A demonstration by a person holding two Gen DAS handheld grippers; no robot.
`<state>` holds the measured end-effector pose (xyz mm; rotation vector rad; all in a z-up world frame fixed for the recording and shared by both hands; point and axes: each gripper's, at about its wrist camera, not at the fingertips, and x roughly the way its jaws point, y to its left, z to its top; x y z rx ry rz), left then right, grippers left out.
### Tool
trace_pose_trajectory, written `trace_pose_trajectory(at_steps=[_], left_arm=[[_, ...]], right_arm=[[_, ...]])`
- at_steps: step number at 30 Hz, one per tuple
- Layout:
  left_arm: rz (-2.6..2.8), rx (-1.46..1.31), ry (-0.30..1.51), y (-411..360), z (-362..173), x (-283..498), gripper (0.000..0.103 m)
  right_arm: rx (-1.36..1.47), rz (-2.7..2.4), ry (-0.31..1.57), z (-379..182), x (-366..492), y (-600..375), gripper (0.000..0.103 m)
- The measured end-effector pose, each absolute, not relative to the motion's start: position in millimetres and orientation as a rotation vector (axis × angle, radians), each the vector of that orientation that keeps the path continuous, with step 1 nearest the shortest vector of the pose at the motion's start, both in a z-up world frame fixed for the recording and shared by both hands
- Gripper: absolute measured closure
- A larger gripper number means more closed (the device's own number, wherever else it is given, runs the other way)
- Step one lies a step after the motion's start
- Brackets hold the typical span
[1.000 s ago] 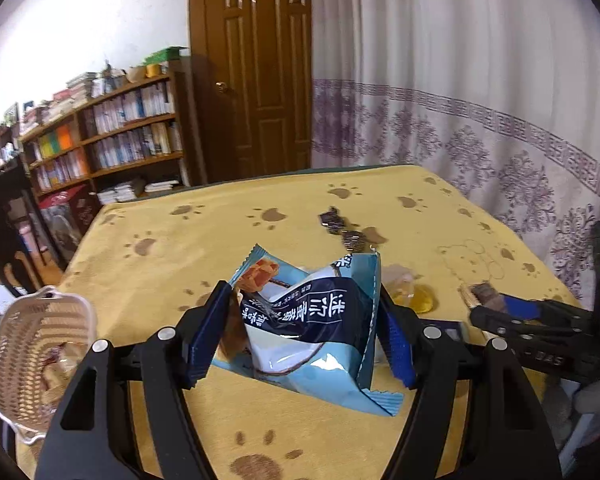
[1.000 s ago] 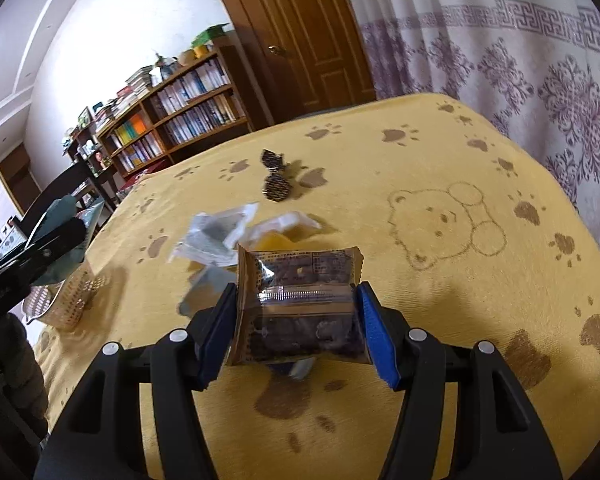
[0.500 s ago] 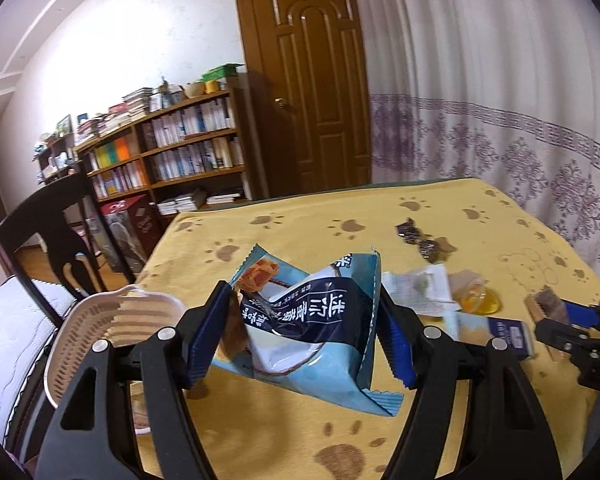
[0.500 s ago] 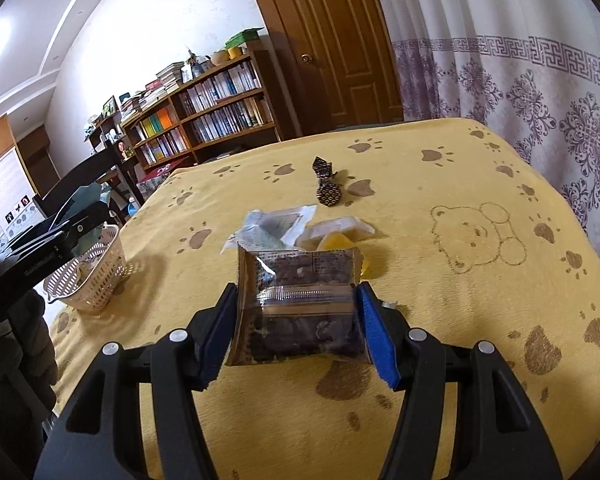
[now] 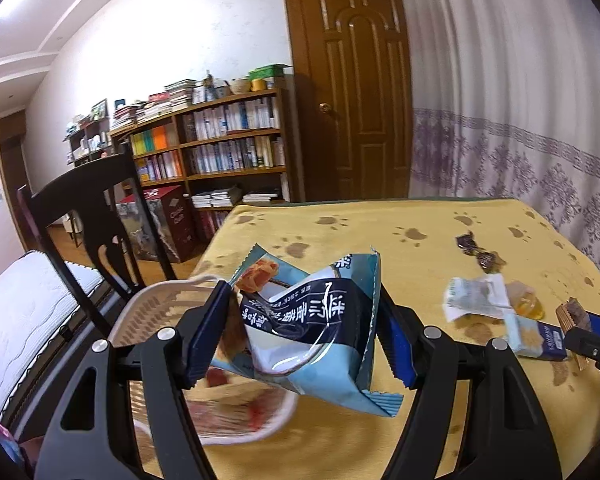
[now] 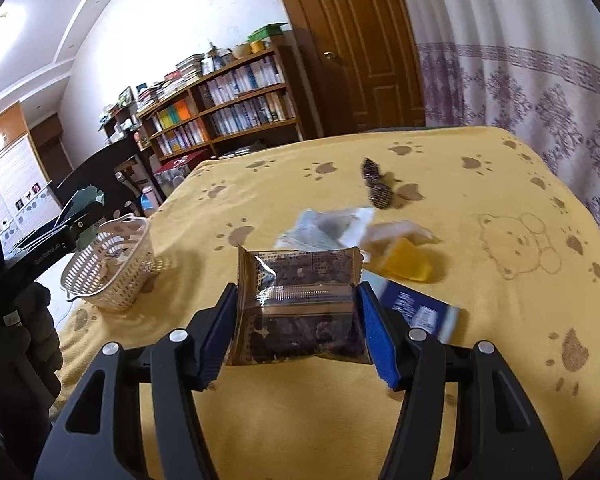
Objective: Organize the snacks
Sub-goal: 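Carry the chip bag with left tool while right tool carries cookie pack into basket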
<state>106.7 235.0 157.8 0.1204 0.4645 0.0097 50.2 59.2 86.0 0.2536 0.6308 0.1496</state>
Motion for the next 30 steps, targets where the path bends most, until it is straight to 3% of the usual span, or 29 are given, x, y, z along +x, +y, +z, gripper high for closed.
trace_pose_trajectory(at_steps=[8, 9, 11, 12, 30], left_arm=[[0.056, 0.044, 0.454, 292.5, 163.4, 110.4, 0.031], [0.061, 0.032, 0.454, 297.9, 163.1, 112.6, 0.029], [0.087, -0.003, 0.442, 314.1, 164.6, 113.6, 0.014], [0.096, -0.018, 0.432, 319.1, 165.6, 113.6, 0.013], [0.120, -0.172, 0.348, 377.4, 201.9, 85.2, 0.012]], right_arm=[[0.195, 0.218, 0.645, 94.0, 65.0, 110.4, 0.043], [0.189, 0.225, 0.648, 94.2, 67.0, 115.7, 0.043], [0.175, 0.242, 0.654, 95.4, 70.7, 129.3, 0.043], [0.168, 0.249, 0.656, 95.9, 72.7, 134.6, 0.043], [0.062, 0.459, 0.652, 140.5, 133.7, 277.4, 0.043]])
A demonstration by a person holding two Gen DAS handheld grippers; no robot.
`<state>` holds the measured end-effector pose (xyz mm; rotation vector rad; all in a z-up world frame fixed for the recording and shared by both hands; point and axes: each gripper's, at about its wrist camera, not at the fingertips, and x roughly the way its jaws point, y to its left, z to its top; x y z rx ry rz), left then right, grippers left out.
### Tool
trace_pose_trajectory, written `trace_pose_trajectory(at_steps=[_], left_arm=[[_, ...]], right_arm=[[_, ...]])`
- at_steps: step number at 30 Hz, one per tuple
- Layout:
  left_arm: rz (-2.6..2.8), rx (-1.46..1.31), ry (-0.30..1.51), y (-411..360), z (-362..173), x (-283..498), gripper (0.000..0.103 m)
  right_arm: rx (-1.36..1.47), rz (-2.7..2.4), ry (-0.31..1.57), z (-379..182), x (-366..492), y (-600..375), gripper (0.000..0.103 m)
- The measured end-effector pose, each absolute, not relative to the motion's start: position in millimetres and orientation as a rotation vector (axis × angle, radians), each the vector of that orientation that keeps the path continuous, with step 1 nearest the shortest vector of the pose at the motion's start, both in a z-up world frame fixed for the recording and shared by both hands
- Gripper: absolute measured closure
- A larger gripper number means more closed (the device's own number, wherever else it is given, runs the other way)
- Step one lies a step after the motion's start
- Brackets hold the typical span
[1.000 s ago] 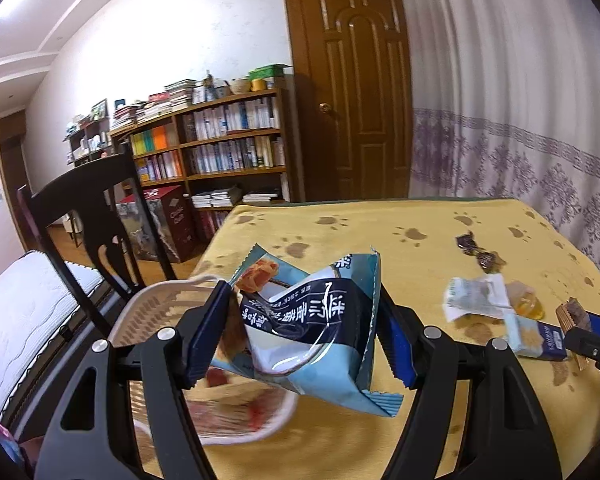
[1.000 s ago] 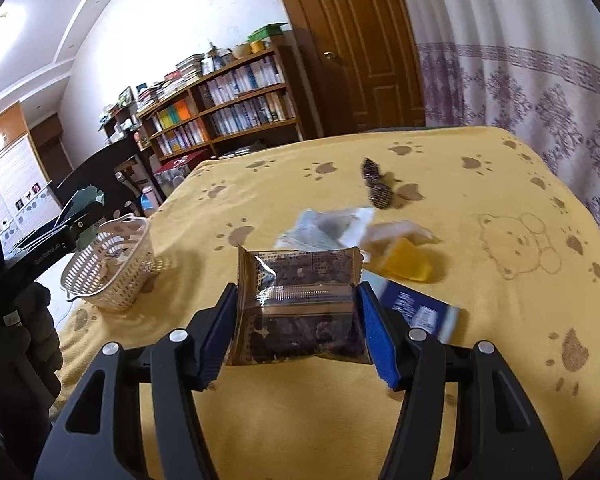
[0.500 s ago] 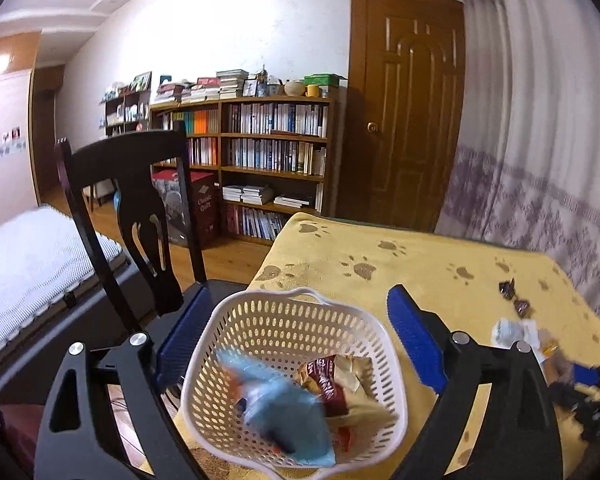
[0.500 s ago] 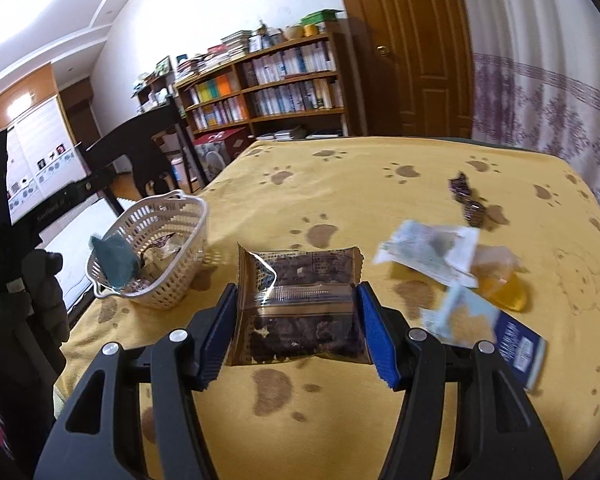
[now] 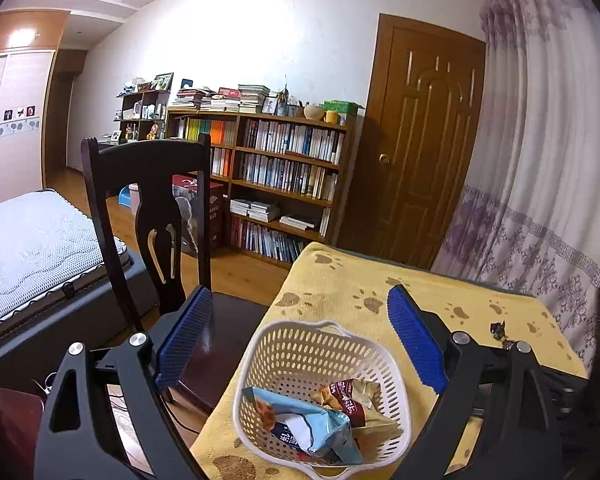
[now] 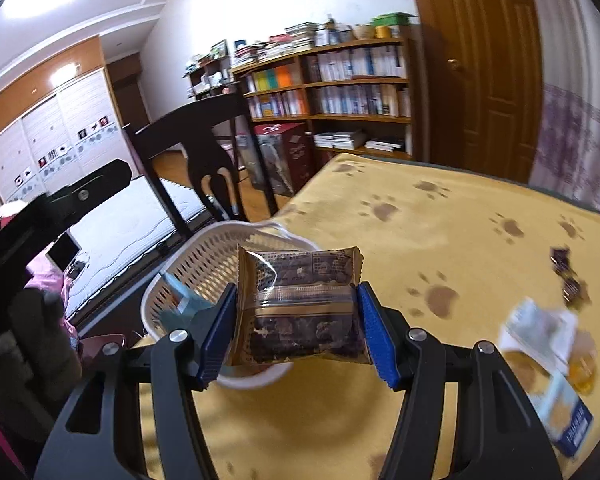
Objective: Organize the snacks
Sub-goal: 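Carry the chip bag with left tool while right tool carries cookie pack into basket, then withdraw both tools from the basket toward the remaining snacks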
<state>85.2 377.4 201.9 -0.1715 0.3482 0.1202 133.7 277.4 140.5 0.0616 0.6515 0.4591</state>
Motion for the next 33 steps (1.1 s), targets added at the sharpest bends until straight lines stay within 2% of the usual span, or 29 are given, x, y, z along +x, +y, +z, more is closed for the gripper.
trace_pose_trajectory(at_steps=[7, 11, 33], left_arm=[[0.130, -0.210, 0.342, 391.4, 204.2, 83.7, 0.011], [0.140, -0.239, 0.353, 399.5, 202.5, 87.1, 0.010], [0.128, -0.238, 0.362, 396.7, 199.6, 86.8, 0.008]], right_arm=[[0.035, 0.501, 0.694, 136.6, 168.1, 334.1, 0.041], [0.035, 0.525, 0.722, 127.6, 183.5, 353.5, 0.033], [0.097, 0.485, 0.754, 108.3, 169.5, 314.6, 0.032]])
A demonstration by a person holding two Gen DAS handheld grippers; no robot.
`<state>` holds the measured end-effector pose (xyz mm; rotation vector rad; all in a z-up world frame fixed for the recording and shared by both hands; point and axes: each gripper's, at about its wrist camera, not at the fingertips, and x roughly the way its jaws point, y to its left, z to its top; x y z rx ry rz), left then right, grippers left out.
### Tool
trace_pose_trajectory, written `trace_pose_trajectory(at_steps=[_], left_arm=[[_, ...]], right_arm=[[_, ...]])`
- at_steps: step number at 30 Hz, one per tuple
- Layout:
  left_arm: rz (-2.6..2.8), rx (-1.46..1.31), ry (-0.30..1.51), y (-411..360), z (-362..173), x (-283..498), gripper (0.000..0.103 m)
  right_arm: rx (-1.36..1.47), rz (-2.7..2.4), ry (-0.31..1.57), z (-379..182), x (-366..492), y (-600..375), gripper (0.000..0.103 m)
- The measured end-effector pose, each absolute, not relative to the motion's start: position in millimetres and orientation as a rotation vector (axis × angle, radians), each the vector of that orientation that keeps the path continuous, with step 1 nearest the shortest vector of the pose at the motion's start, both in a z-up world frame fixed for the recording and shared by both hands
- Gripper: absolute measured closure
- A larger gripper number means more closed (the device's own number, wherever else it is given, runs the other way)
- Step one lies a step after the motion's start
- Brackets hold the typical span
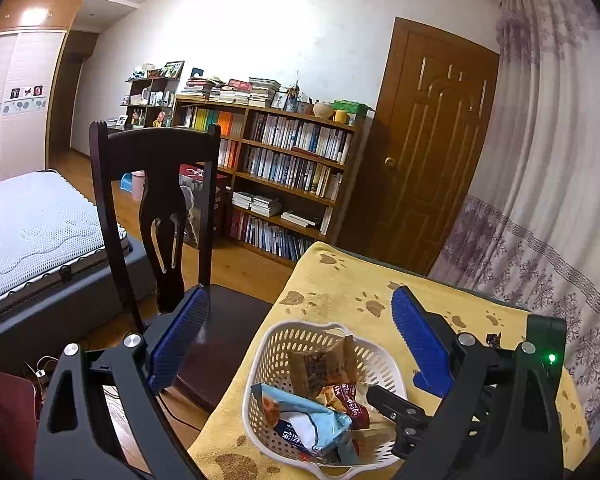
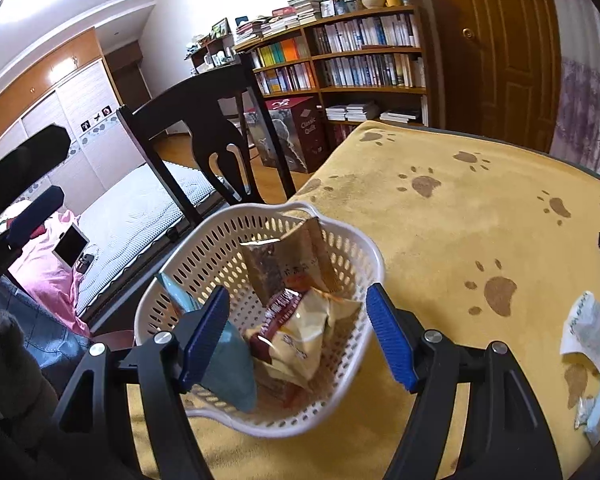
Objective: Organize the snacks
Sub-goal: 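Withdraw both tools from the basket toward the remaining snacks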
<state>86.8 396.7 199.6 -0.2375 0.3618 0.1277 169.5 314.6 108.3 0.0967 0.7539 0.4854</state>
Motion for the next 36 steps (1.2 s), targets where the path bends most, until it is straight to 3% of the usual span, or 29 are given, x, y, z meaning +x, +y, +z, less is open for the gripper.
trace_pose_trajectory(at_steps=[19, 36], left_arm=[[0.068, -0.175, 0.372, 367.6, 202.0, 89.4, 0.008], [0.007, -0.092, 0.416, 327.4, 188.4, 96.0, 0.006]], right_arm=[[0.156, 0.301, 0.754, 90.2, 141.6, 213.0, 0.032], [0.236, -0.017, 0.759, 65.8, 121.4, 55.0, 0.032]])
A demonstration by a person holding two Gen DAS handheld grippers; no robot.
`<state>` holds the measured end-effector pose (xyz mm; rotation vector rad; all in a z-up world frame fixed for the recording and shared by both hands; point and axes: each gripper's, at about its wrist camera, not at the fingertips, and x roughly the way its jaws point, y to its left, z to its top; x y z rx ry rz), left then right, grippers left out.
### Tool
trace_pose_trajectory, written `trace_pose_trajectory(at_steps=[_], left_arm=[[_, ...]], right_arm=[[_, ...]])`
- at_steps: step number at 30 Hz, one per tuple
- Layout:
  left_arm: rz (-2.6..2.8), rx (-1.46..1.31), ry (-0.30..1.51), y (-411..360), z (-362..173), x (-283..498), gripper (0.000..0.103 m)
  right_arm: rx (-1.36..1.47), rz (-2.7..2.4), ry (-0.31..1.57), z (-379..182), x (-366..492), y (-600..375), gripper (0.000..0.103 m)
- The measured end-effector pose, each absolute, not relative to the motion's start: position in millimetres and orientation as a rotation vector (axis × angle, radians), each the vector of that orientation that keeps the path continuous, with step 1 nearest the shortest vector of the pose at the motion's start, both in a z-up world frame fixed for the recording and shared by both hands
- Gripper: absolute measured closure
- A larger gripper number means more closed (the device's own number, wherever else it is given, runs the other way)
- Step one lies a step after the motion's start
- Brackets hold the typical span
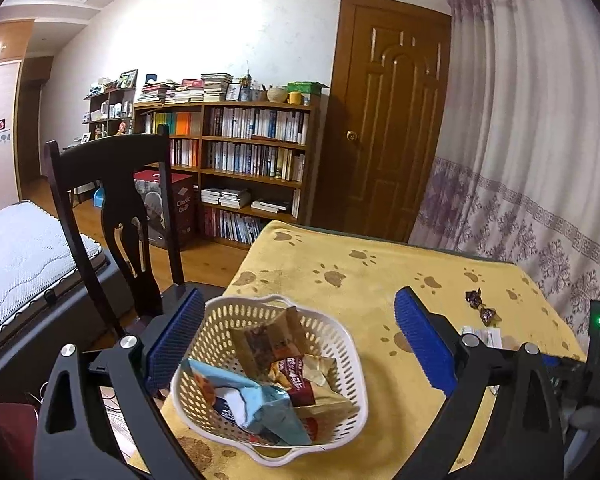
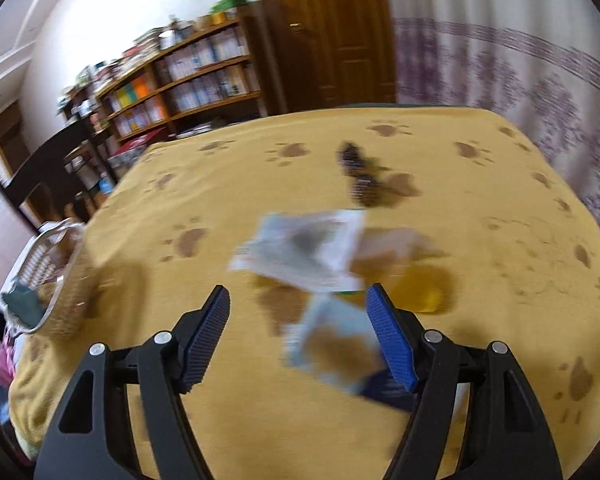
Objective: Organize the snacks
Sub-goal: 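Withdraw both tools from the basket toward the remaining snacks, then grasp the blue soda cracker box with the right tool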
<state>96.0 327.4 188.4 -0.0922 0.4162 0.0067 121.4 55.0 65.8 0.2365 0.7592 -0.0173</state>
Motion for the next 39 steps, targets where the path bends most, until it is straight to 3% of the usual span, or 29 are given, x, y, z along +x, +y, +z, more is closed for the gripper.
trace_pose_trajectory(at_steps=[16, 32, 39], left_arm=[[-0.065, 0.018, 0.468, 281.1, 168.2, 100.9, 0.006], [-0.103, 0.063, 0.492, 259.3, 156.2, 99.2, 0.006], [-0.128, 0.097, 0.509, 246.2, 148.4, 98.7, 0.006]], right_arm=[[0.360, -0.057, 0.856, 23.3, 124.8, -17.0, 0.032], [0.294, 0.238, 0.956, 17.1, 57.1, 38.0, 0.031], [0.141, 0.148, 0.904, 24.5, 78.2, 62.2, 0.031]])
